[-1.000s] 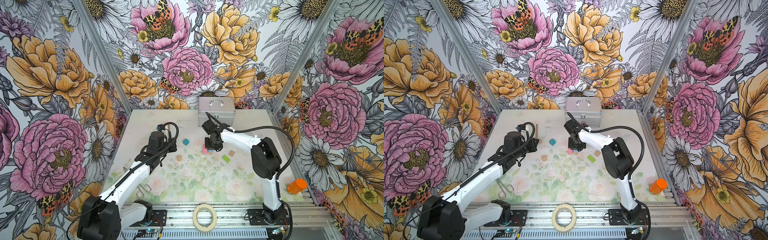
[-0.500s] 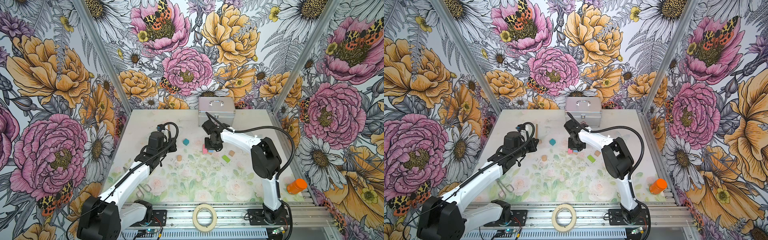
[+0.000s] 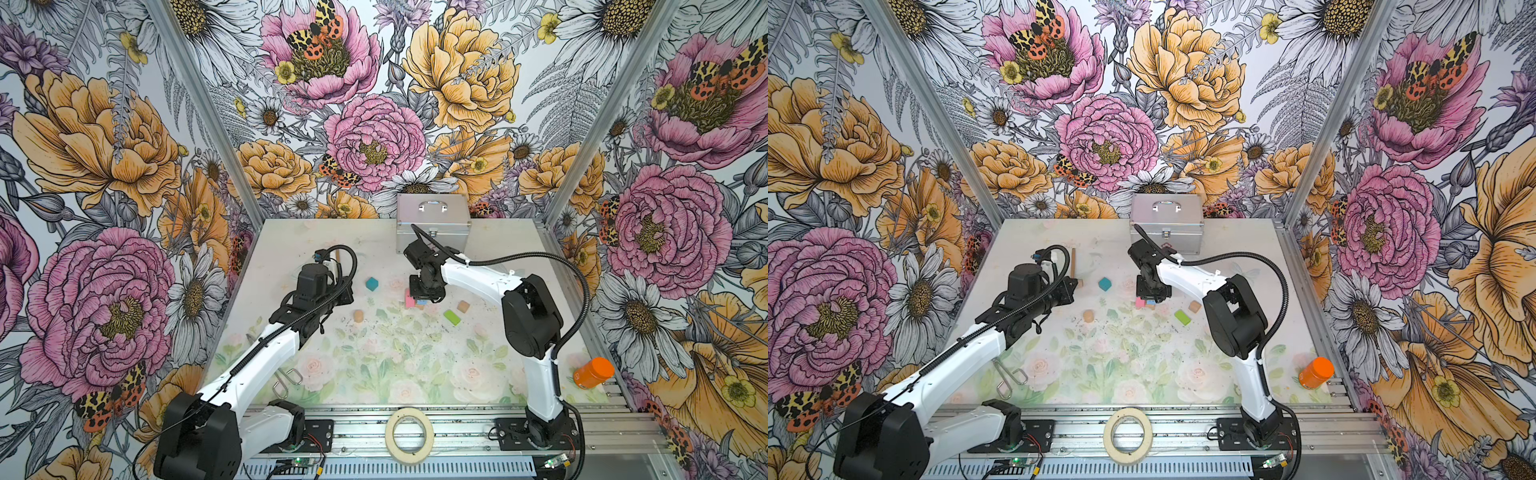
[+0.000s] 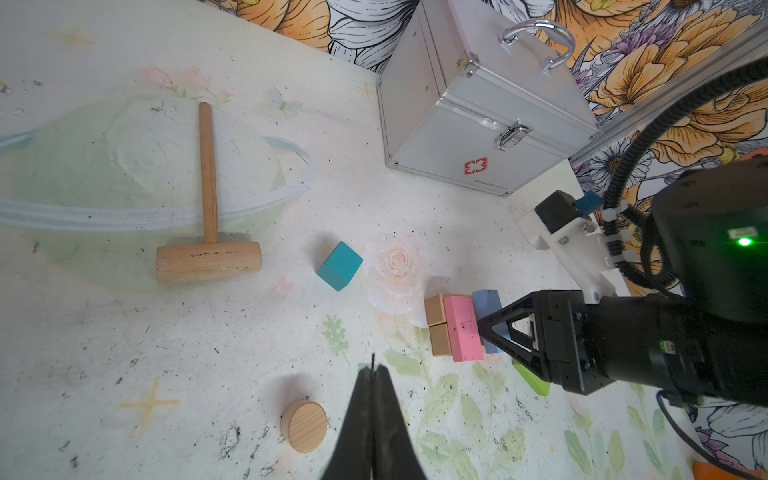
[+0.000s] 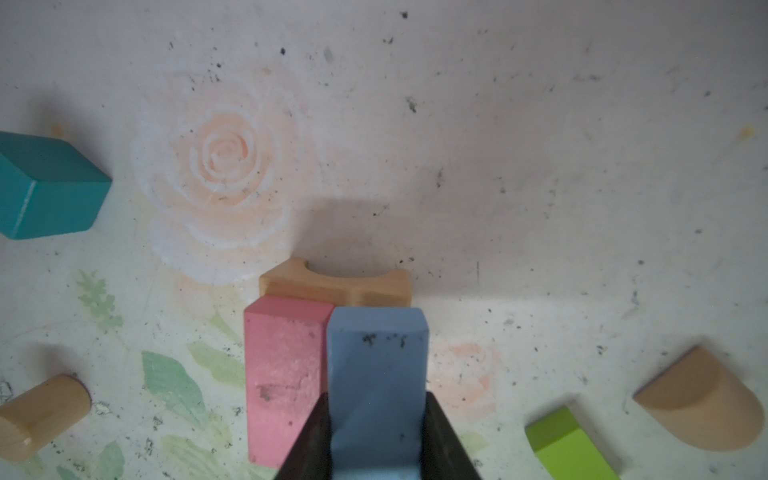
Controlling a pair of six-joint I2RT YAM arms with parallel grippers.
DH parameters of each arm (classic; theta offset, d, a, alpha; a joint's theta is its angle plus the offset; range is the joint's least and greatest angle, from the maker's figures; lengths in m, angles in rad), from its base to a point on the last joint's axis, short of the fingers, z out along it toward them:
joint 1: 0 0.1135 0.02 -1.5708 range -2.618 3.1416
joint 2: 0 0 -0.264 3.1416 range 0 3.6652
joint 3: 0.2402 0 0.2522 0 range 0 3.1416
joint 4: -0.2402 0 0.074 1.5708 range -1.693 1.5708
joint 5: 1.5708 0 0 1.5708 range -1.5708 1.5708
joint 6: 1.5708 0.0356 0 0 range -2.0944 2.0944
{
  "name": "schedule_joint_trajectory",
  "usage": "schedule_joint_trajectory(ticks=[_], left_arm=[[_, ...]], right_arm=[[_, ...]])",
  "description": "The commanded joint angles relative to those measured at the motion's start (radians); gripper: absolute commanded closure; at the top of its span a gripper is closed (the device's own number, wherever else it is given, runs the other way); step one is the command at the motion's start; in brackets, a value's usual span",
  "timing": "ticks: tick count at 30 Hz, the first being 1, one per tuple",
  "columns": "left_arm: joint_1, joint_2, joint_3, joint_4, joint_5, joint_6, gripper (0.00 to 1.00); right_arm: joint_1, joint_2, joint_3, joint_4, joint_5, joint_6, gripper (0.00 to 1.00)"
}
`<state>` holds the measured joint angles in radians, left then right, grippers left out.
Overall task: Build the wood block tower
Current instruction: 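Lower the blue block upright against the stack next to the pink block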
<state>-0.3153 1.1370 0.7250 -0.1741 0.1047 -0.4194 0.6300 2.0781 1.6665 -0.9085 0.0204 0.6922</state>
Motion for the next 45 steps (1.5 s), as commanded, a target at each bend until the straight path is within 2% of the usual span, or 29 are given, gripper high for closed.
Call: schedule_joint_trajectory(ticks=[1, 33, 45], left_arm=[[0.011, -0.028, -0.009, 0.028, 0.004, -0.006, 0.98], [0.009, -0.027, -0.009, 0.034, 0.016, -0.012, 0.97], [-0.03, 0.013, 0.017, 0.045, 0.028, -0.023, 0.98]], right_arm=[[0.008, 0.014, 0.029, -0.008, -0.005, 0.012, 0.67], [0.01, -0.011, 0.03, -0.021, 0.019, 0.017, 0.6], [0.008, -0.158, 0.023, -0.036, 0.058, 0.012, 0.56]])
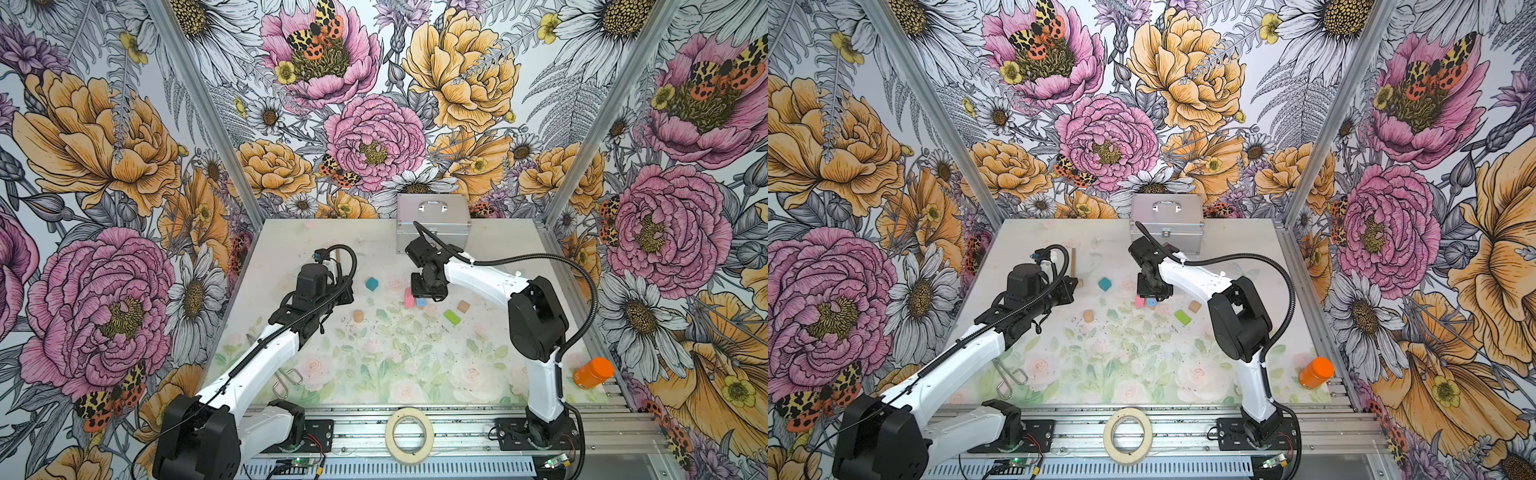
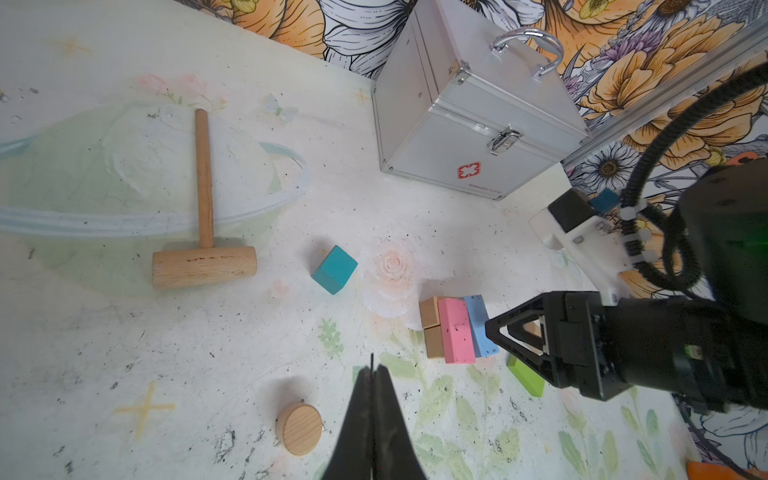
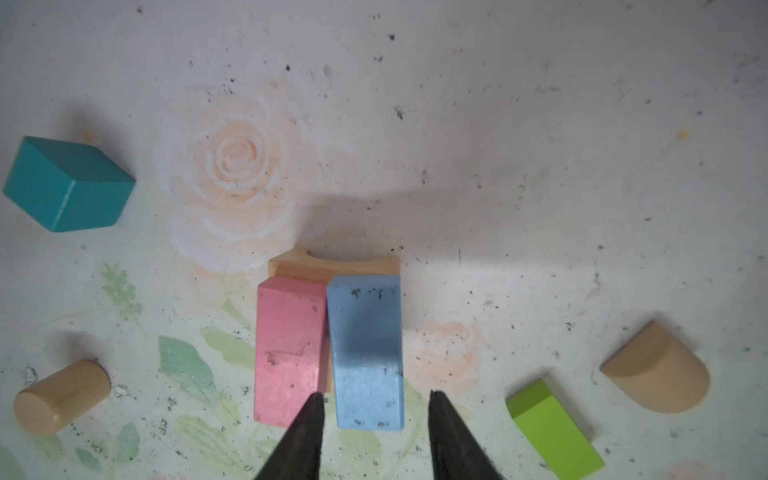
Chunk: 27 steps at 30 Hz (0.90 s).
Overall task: Build the wood block tower
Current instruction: 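Lower the blue block upright against the stack next to the pink block, then open the right gripper and raise it while the left gripper moves toward the stack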
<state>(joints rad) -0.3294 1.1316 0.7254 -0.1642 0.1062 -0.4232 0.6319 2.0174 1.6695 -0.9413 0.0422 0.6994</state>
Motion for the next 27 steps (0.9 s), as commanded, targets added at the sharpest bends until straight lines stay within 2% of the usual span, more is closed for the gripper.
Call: schedule_joint_trajectory(ticks=[1, 4, 6, 7, 11, 20, 27], left_arm=[[-0.024, 0.028, 0.022, 0.035, 0.027, -0.02, 0.98], [-0.051, 0.063, 0.041, 0.034, 0.023, -0.022, 0.98], [-0.072, 0.097, 0.062, 0.034, 0.02, -0.023, 0.98], [-0.081, 0.112, 0.07, 0.034, 0.019, -0.024, 0.98], [-0.122, 0.192, 0.114, 0.041, 0.026, -0.032, 0.99], [-0.188, 0.394, 0.233, 0.036, 0.075, -0.032, 1.0], [-0.211, 0.511, 0.315, -0.01, 0.097, -0.028, 1.0]], right_arm=[[0.006, -0.109, 0.019, -0.004, 0.039, 0.0, 0.55], [-0.004, -0.137, 0.002, -0.002, 0.051, -0.016, 0.55], [-0.015, -0.143, -0.01, -0.001, 0.05, -0.029, 0.6], [-0.02, -0.144, -0.015, 0.001, 0.05, -0.033, 0.65], [-0.042, -0.155, -0.066, 0.048, 0.021, -0.052, 1.0], [-0.126, -0.21, -0.259, 0.26, -0.147, -0.045, 1.0], [-0.139, -0.218, -0.325, 0.324, -0.194, -0.031, 1.0]])
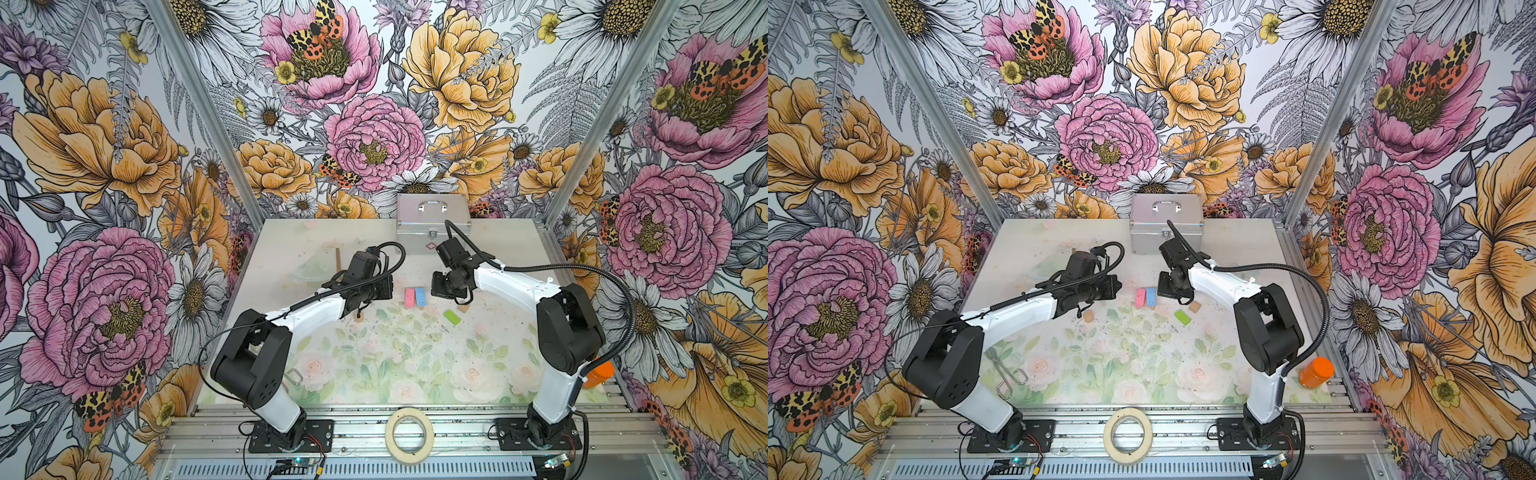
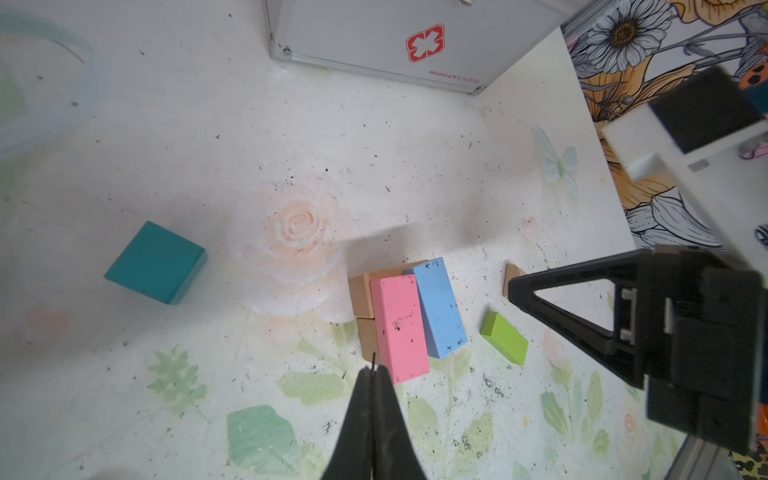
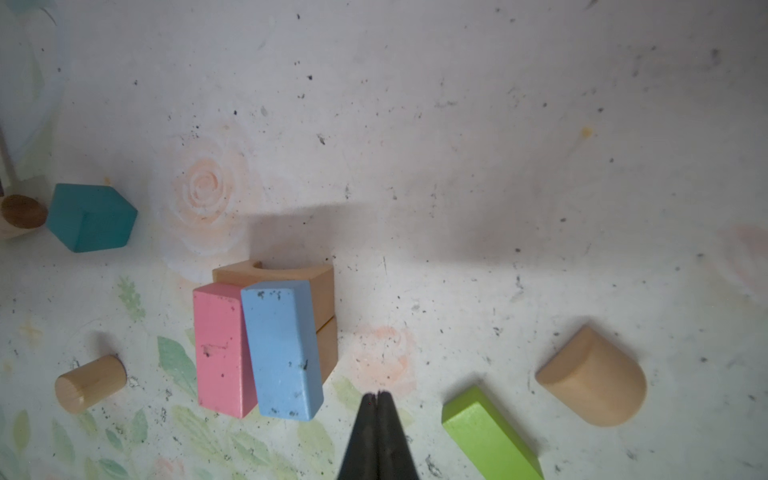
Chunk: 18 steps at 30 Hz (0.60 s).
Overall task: Build the wood block tower
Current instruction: 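Open the right gripper and raise it while the left gripper moves toward the stack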
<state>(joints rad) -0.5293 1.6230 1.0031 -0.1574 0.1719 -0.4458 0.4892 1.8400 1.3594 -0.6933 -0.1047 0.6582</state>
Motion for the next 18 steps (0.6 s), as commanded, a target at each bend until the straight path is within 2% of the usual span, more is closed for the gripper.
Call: schedule_joint_trajectory(ticks=[1, 18], left_arm=[[-0.014, 0.029, 0.045, -0.022, 0.035, -0.006, 1.0], [-0.036, 0.136, 0.126, -0.107, 0.049, 0.001, 1.0]], right_arm=[[0.004, -0.038, -0.02, 0.084, -0.054, 0.011, 1.0], [0.003, 0.005, -0.035, 0.122, -0.11, 0.029, 1.0]])
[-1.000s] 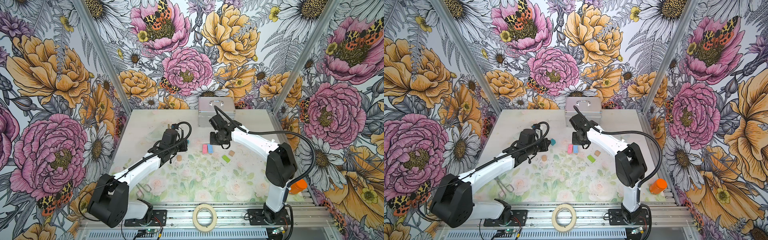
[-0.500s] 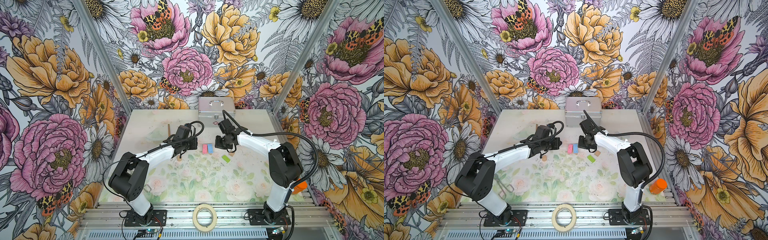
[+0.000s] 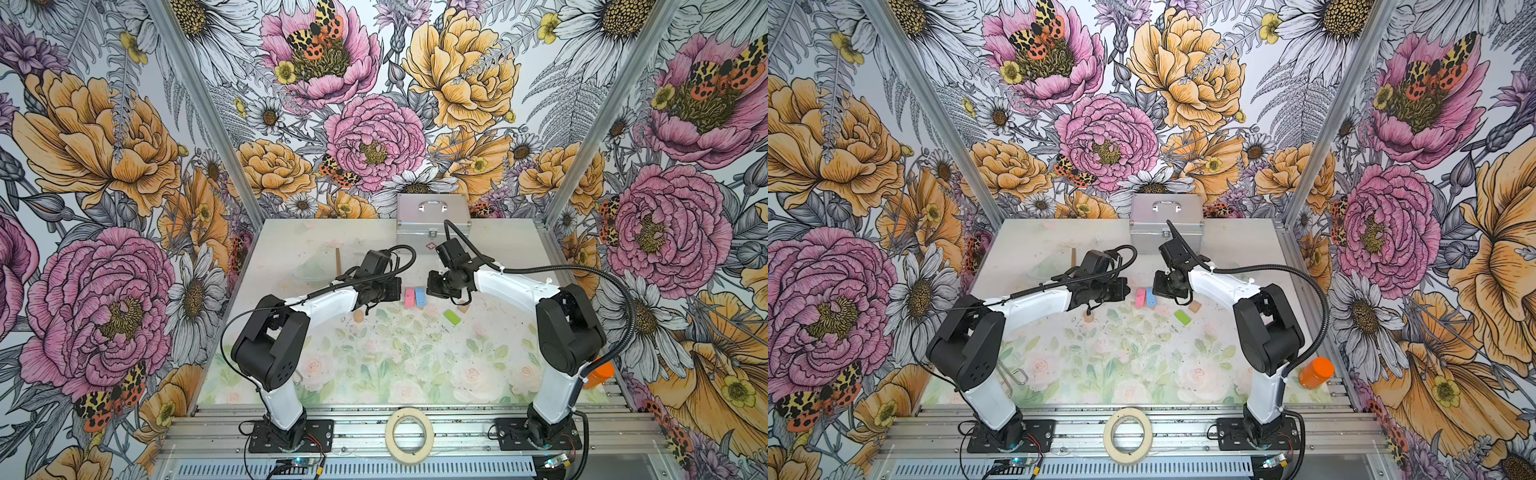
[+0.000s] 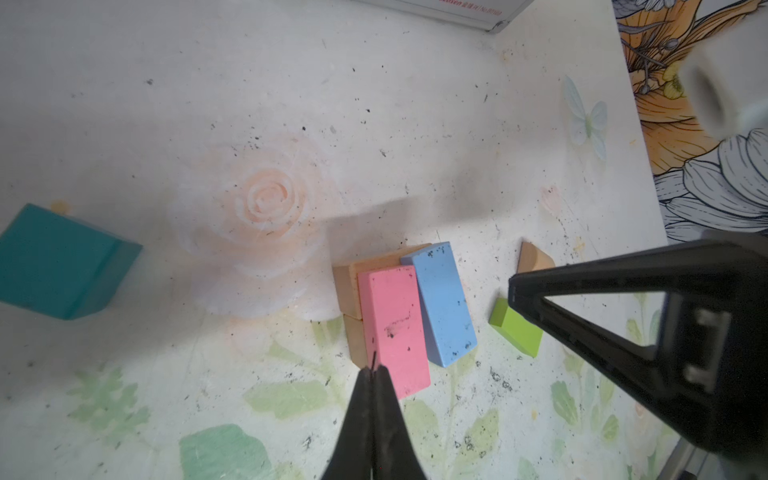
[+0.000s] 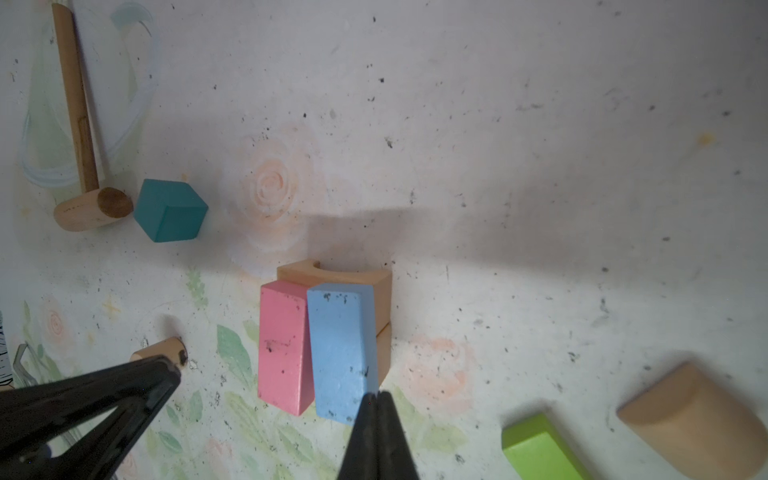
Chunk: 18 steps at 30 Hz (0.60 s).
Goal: Build the wood block tower
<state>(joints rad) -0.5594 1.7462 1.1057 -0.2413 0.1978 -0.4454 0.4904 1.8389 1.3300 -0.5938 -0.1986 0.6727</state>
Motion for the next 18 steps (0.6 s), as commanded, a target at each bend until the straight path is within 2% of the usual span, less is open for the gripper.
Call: schedule_joint_trajectory(ticks=[1, 18], left_arm=[[-0.007, 0.015, 0.026, -0.024, 0.022, -0.001, 1.0], [-0.016, 0.065, 0.062, -0.054, 0.039, 0.004, 1.0]], right_arm=[[0.003, 0.006, -0.008, 0.022, -0.016, 0.013, 1.0], [0.006, 0.035, -0.009, 0.026, -0.022, 0.03, 1.0]])
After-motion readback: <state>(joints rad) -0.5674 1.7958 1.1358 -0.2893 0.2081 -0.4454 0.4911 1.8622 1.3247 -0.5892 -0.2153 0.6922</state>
